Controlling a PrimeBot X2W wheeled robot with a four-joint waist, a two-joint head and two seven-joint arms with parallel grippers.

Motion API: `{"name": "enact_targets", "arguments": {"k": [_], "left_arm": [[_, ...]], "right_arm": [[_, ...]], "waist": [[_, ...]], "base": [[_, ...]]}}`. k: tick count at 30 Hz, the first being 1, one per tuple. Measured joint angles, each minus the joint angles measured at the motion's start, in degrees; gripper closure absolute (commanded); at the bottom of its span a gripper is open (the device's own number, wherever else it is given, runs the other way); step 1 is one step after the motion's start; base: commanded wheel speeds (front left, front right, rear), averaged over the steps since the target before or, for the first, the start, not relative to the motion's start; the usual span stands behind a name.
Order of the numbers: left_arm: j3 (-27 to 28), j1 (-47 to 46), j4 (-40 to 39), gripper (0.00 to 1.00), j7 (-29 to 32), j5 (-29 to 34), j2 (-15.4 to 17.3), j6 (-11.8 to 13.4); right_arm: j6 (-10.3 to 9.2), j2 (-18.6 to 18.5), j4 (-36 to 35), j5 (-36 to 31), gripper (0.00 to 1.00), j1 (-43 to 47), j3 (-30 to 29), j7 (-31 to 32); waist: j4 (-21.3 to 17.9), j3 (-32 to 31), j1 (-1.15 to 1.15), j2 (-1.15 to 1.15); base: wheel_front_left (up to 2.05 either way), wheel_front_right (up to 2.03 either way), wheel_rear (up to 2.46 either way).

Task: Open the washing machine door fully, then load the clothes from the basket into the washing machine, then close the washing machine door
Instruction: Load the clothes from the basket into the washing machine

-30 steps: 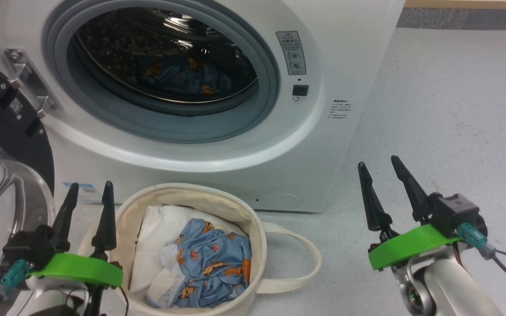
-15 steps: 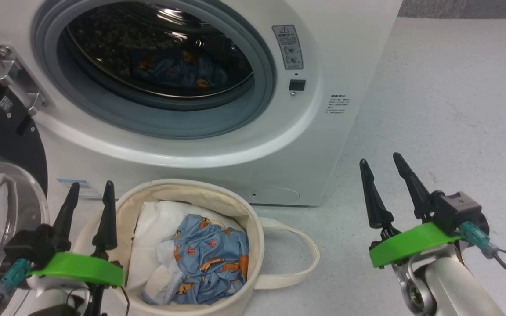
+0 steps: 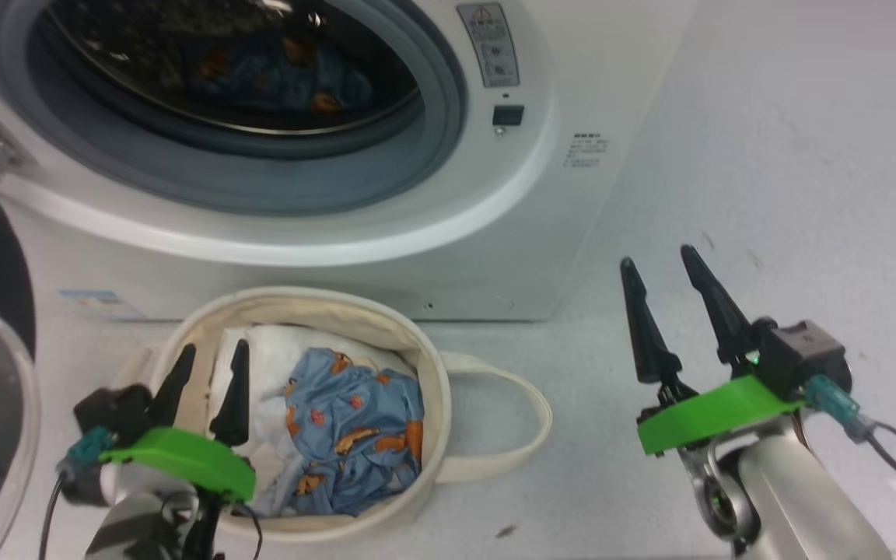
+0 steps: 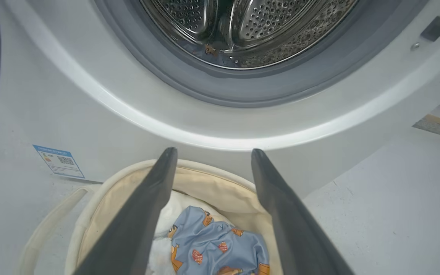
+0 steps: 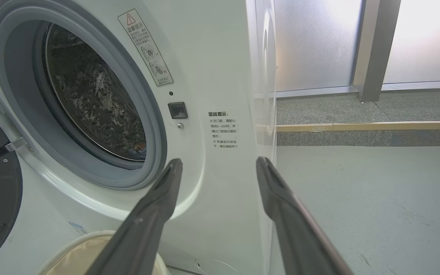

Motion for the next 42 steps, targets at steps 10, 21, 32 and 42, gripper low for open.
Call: {"name": "enact_targets", "arguments": {"k": [10,21,32,42], "left_arm": [[-5.3,-10.3,15.3,0.00,0.0,-1.8,0.2,0.0],[-11.1,-18.5,25.8,0.00,0.0,-0.5,0.2,0.0],[-17.5,-25.8,33.7,0.00,0.1,0.4,-0.9,0.0],[-20.0,-29.5,35.9,0.00,7.5,-1.5,-1.1,1.2]], "right_arm": [[0.00,-0.1,-2.0,-1.6,0.00,-5.8,0.9,0.0],[0.00,-0.8,-4.2,-3.3,0.00,-7.5,-2.0,0.0],[0.00,-1.1,-8.4,-5.6,0.00,-8.1,-6.6,0.0],[0.00,-1.3,-11.2,-7.1,0.00,-8.0,-8.8,0.0]], "waist": [[-2.3,8.6,0.01,0.00],[-4.2,18.4,0.01,0.00],[-5.2,26.8,0.00,0.00],[-5.8,31.7,0.00,0.00]], "base": [[0.00,0.00,0.00],[0.00,0.00,0.00],[0.00,0.00,0.00],[0.00,0.00,0.00]]}}
